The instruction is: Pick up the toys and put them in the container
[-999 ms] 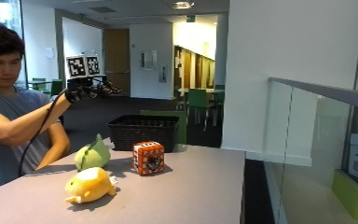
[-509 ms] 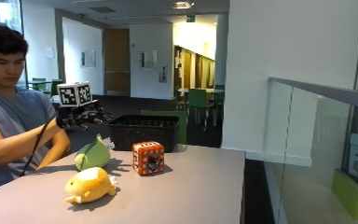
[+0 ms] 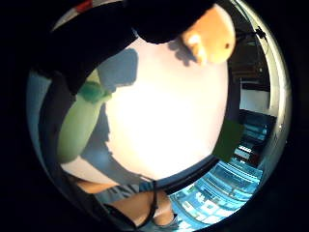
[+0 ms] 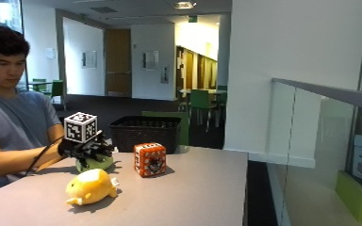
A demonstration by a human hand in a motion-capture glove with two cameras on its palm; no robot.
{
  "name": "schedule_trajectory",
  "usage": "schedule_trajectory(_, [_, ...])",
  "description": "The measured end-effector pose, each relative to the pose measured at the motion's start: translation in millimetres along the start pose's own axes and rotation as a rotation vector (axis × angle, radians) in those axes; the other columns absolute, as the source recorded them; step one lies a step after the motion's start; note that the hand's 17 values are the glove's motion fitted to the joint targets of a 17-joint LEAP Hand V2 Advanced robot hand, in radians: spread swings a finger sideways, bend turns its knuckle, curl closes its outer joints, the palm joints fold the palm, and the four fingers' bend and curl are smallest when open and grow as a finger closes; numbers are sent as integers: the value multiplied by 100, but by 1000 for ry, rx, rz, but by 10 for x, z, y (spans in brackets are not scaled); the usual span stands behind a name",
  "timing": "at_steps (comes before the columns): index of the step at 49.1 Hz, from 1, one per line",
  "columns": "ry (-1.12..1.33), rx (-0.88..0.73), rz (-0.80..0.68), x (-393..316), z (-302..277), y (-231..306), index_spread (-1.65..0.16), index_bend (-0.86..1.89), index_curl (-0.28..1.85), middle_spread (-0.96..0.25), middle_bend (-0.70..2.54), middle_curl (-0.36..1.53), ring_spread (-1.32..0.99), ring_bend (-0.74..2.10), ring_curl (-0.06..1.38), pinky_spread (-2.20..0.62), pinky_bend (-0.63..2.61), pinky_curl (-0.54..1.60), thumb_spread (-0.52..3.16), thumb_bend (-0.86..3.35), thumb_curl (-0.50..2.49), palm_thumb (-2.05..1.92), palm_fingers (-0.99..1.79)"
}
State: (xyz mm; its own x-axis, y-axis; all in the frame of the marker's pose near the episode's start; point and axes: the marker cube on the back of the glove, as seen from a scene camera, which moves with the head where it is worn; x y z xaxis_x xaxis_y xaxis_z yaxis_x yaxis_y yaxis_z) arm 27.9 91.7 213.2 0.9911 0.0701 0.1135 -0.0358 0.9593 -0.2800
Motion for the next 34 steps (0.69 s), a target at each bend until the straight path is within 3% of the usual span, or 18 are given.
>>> schedule_trajectory(10, [25, -84, -36, -48, 290, 5, -31, 10, 20, -4, 13, 27, 2, 18, 19, 8, 107, 39, 116, -2, 20, -1, -15])
schedule_trajectory(19, [58, -18, -7, -61, 343, 33, -32, 9, 18, -2, 8, 22, 2, 26, 23, 5, 123, 42, 113, -1, 24, 2, -18])
schedule_trajectory(26, [71, 117, 3, -116, 320, 97, -34, 6, 13, -4, 21, 25, -3, 73, 33, -2, 114, 39, 124, 4, 27, 14, 12])
schedule_trajectory(29, [80, 145, 2, -153, 308, 114, -36, 7, 11, -8, 34, 28, -12, 91, 38, -14, 115, 37, 131, 10, 30, 24, 46])
schedule_trajectory(30, [85, 154, 1, -161, 305, 113, -36, 7, 10, -7, 30, 27, -11, 86, 35, -12, 111, 34, 130, 8, 29, 21, 28])
schedule_trajectory(32, [95, 179, -2, -173, 293, 102, -36, 8, 10, -13, 41, 31, -20, 103, 42, -22, 114, 36, 136, 14, 32, 32, 65])
schedule_trajectory(34, [98, 203, -8, -170, 264, 74, -37, 9, 9, -16, 43, 32, -25, 105, 41, -27, 115, 36, 138, 17, 34, 37, 71])
